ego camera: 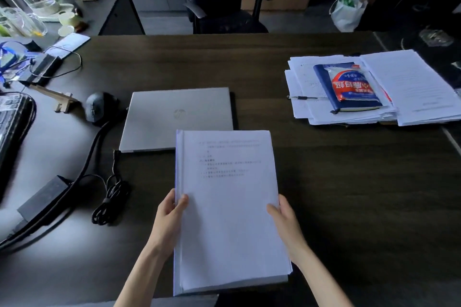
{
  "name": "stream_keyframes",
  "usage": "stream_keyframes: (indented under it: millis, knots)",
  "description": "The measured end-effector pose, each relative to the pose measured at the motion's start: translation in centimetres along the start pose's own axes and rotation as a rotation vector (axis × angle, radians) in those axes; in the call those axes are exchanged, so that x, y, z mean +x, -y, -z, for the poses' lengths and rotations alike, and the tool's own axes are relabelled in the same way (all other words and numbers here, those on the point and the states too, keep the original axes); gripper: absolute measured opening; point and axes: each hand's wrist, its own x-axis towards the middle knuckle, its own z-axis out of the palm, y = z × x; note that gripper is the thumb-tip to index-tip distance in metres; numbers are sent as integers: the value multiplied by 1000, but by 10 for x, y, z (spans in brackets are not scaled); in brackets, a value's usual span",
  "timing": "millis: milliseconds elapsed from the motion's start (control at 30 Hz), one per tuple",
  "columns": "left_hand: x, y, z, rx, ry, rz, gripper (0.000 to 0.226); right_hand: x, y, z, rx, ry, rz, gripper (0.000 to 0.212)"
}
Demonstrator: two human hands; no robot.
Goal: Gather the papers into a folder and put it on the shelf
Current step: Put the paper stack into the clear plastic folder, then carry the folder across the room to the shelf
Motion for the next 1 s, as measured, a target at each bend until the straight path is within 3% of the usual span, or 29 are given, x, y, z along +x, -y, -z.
stream_keyframes:
  millis: [200, 533, 833, 1000]
  knots:
    - [-1, -48, -53, -3, 295, -7, 18, -32, 34, 63, 104, -135, 126, 18]
    - [-65, -119, -255, 118, 698, -182, 18, -136, 71, 231, 236, -561, 418, 14]
    - [-165, -124, -439, 84, 813, -254, 27, -207, 70, 402, 337, -786, 562, 16]
    - [-210, -109, -542, 141, 789, -322, 14, -232, 62, 503, 329, -858, 587, 17]
